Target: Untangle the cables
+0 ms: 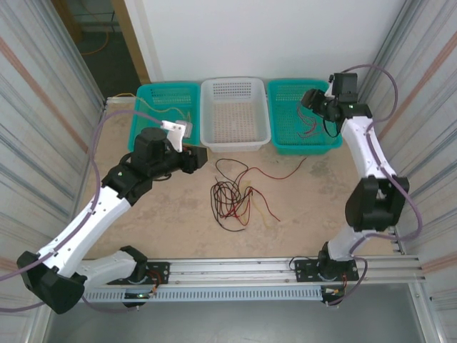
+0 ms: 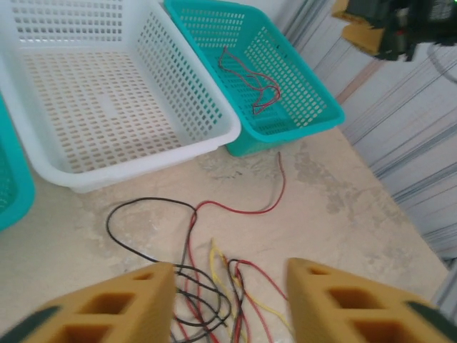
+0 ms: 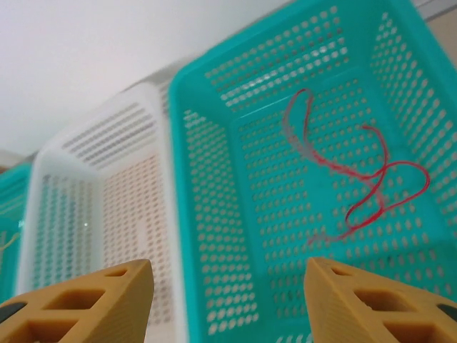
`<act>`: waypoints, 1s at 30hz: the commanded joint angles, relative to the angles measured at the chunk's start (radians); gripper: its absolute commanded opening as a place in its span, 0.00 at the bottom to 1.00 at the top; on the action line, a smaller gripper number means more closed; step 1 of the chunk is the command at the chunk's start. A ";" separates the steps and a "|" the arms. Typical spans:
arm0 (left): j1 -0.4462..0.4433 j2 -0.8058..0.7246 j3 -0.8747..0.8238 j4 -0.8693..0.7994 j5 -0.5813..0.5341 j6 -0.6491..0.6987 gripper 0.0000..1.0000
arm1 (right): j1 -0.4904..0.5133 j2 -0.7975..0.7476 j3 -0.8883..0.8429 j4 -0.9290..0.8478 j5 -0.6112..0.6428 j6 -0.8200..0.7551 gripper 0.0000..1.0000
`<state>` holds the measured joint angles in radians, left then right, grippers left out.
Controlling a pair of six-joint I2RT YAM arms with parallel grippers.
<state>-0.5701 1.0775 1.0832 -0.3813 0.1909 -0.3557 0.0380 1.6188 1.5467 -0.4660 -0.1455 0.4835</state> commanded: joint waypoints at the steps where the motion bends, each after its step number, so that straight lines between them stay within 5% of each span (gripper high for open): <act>1: -0.013 0.029 -0.006 -0.055 -0.057 -0.003 0.33 | 0.088 -0.191 -0.134 -0.004 0.054 -0.040 0.59; 4: -0.022 0.054 -0.032 -0.063 -0.091 -0.031 0.22 | 0.197 -0.322 -0.295 0.001 0.110 -0.040 0.60; 9: -0.024 0.114 -0.071 -0.052 -0.044 -0.077 0.19 | 0.391 -0.461 -0.528 -0.017 0.197 0.001 0.60; 17: -0.030 0.240 -0.139 0.059 0.023 -0.159 0.34 | 0.542 -0.494 -0.791 0.073 0.160 0.154 0.59; 24: -0.084 0.325 -0.111 0.093 -0.077 -0.206 0.38 | 0.584 -0.394 -0.767 0.142 0.128 0.136 0.59; 30: -0.072 0.220 -0.174 0.098 -0.167 -0.227 0.37 | 0.665 -0.164 -0.605 0.107 0.139 -0.009 0.54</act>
<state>-0.6529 1.3663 0.9360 -0.2955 0.0895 -0.5591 0.6659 1.3914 0.8707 -0.3595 -0.0231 0.5575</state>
